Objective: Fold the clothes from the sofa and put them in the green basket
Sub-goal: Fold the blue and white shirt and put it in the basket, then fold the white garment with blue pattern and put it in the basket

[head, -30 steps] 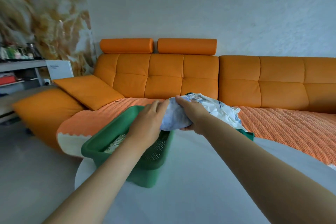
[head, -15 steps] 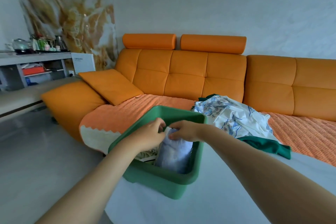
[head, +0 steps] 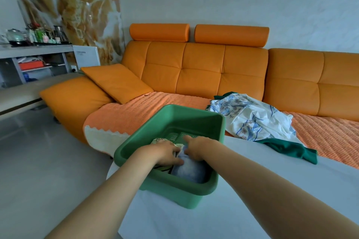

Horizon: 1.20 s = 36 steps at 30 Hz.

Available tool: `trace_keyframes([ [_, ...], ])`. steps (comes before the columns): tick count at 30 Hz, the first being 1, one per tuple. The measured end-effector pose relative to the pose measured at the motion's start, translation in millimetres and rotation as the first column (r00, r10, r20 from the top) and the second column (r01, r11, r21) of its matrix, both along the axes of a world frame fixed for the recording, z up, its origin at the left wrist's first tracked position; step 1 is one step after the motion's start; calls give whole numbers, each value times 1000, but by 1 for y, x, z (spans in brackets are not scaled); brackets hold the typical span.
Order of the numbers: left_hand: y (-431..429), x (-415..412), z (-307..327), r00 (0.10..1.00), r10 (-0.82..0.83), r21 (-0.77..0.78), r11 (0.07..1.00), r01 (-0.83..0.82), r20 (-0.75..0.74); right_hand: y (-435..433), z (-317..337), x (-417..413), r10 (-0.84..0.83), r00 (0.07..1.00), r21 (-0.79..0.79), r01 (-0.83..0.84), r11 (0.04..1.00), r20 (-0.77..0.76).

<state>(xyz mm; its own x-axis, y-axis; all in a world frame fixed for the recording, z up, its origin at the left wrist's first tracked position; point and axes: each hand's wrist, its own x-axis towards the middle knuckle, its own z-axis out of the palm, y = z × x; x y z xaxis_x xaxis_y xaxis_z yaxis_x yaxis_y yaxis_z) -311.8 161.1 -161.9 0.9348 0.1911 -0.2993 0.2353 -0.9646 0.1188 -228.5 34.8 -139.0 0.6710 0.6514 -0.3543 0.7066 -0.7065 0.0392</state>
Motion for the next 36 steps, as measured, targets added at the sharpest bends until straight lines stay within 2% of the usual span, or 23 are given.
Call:
trace_keyframes([
  [2,2,1,-1,1000,-1,17,1000,1,-10,2,-2,-3,0,1000,-25,1,1000,26],
  [4,4,0,-4,1000,0,22,1000,0,-23,4,-1,-7,56,998,-57,-57,997,-16],
  [7,4,-1,-5,999,14,-32,999,-15,-38,2,1,-12,102,994,-68,-105,992,-46],
  [10,3,1,-7,997,24,-21,999,-26,-74,-2,2,-19,112,993,-95,-108,990,37],
  [13,2,0,-8,998,65,-47,997,-66,-27,-7,5,-27,145,980,-24,-143,989,134],
  [15,1,-1,-7,995,102,-50,994,-102,-4,-11,5,-31,162,985,-4,-162,987,66],
  [18,-1,-3,-1,995,83,16,997,-82,-61,-16,6,-37,161,983,-71,-168,983,-88],
  [21,-5,-6,3,996,71,22,997,-70,-45,-17,8,-39,155,986,-76,-160,984,-68],
  [24,-9,-11,9,996,61,-21,998,-60,58,-20,12,-38,163,982,-7,-163,987,93],
  [27,-17,-12,21,975,80,-30,997,-76,209,-35,23,-31,148,953,196,-204,959,265],
  [31,-41,8,52,882,60,-47,998,-43,467,-69,43,-7,45,968,468,-159,869,245],
  [34,-71,38,77,806,-6,-11,1000,15,592,-103,52,26,-51,954,560,-131,818,296],
  [36,-95,64,88,769,-20,-25,999,47,639,-129,55,53,-137,953,605,-57,794,270],
])
